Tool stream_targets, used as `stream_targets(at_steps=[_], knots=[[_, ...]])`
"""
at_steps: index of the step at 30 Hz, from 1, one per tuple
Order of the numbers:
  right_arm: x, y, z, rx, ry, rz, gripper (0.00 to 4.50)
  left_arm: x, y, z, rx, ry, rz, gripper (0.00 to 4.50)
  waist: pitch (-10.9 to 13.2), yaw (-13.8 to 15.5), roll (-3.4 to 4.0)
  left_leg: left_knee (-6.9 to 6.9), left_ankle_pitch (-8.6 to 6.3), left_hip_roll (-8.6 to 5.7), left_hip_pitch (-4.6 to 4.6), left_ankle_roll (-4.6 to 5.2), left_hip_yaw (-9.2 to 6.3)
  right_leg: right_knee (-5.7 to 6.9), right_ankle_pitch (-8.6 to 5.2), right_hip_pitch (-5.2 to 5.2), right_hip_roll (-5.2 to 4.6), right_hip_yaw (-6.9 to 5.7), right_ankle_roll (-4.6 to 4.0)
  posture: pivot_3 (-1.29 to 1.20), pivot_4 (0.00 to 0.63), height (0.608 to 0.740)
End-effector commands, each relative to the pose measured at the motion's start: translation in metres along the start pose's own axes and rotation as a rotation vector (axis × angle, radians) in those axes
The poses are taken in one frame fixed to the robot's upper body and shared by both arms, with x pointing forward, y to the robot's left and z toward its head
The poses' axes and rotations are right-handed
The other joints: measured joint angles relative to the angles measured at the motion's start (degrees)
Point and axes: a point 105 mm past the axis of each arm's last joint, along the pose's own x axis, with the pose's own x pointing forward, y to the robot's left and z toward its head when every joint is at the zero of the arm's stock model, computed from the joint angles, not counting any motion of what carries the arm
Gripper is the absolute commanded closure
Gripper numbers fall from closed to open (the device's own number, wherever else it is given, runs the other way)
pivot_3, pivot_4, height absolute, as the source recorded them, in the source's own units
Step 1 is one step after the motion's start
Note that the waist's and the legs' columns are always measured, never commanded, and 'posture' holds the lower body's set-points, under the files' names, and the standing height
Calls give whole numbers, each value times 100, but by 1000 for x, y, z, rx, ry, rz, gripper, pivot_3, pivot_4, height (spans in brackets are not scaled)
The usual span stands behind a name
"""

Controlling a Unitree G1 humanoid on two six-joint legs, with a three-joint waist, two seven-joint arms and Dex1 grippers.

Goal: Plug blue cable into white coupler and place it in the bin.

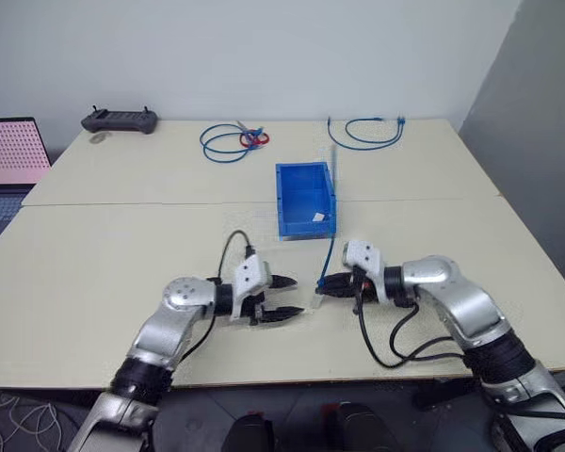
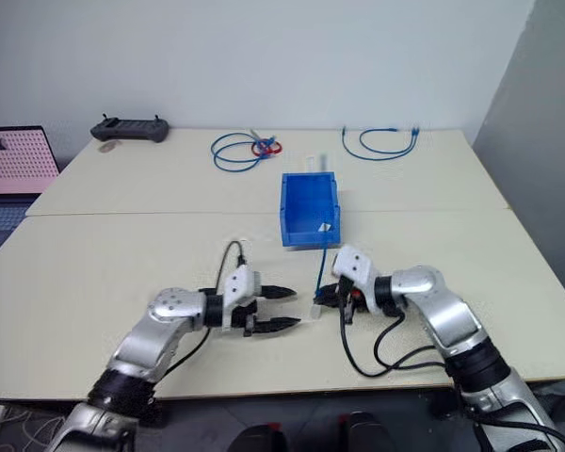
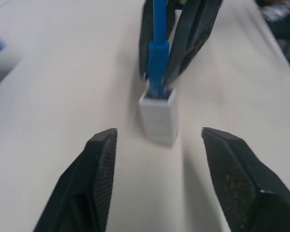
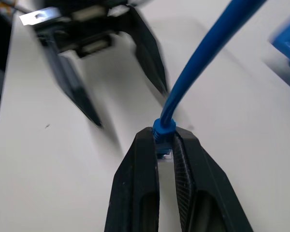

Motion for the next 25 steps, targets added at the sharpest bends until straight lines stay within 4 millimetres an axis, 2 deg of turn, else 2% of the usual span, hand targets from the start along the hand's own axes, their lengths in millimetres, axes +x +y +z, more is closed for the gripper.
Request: stream_targets(at_steps=[1,2,4,6,8,9,12,15,20,22,25], knots=[[-16,-42,63,117,-172,-145,4332,-15,9,46,8,-131,174,549,15,4,2,4,1,-1,-25,-1,-3,1,1,-21,0,-3,1,0,150,740],[-18,-57,77,161,-207,-194,4332,-19,14,54,8,-161,252,315,32,-4,8,14,2,-3,-75,-3,-5,10,4,-65,0,-3,2,0,150,740],[-17,-81,95,235,-249,-273,4332,-30,30,71,9,-230,443,14,49,-10,14,20,3,-4,-106,-4,-2,7,27,-86,-2,1,-22,0,150,740],[-15,-107,107,315,-278,-357,4332,-38,38,85,8,-287,599,14,48,1,12,19,2,-7,-115,-4,-12,2,30,-88,-5,-9,-24,0,150,740],[-10,-126,117,359,-288,-422,3648,-40,35,89,-7,-313,667,0,48,1,11,11,1,-13,-116,-3,-8,-5,30,-88,-11,-8,-25,0,150,740],[-7,-132,119,369,-288,-444,3506,-39,32,89,-15,-315,681,0,48,0,12,6,1,-17,-118,-3,-4,-10,30,-88,-16,-7,-26,0,150,740],[-1,-143,122,332,-279,-497,2648,-36,25,83,-34,-299,687,0,48,7,12,-2,-2,-24,-136,-6,10,-35,31,-91,-31,-7,-26,0,150,740],[1,-148,120,310,-260,-521,1879,-38,25,79,-61,-293,711,0,48,15,12,-1,-2,-28,-163,-9,24,-37,32,-113,-49,-14,-25,0,150,740],[-20,-161,110,201,-238,-606,712,-45,41,68,-156,-286,797,0,49,20,13,8,-2,-34,-173,-9,24,-34,37,-121,-57,-17,-15,0,150,740],[-33,-161,108,131,-251,-623,712,-47,49,64,-199,-290,830,0,49,26,12,13,-2,-35,-173,-10,20,-29,38,-118,-57,-20,-12,0,150,740],[-51,-145,102,-5,-304,-668,712,-48,59,60,-239,-297,868,0,48,39,11,26,-2,-33,-172,-9,9,-27,39,-107,-56,-32,-9,0,150,740]])
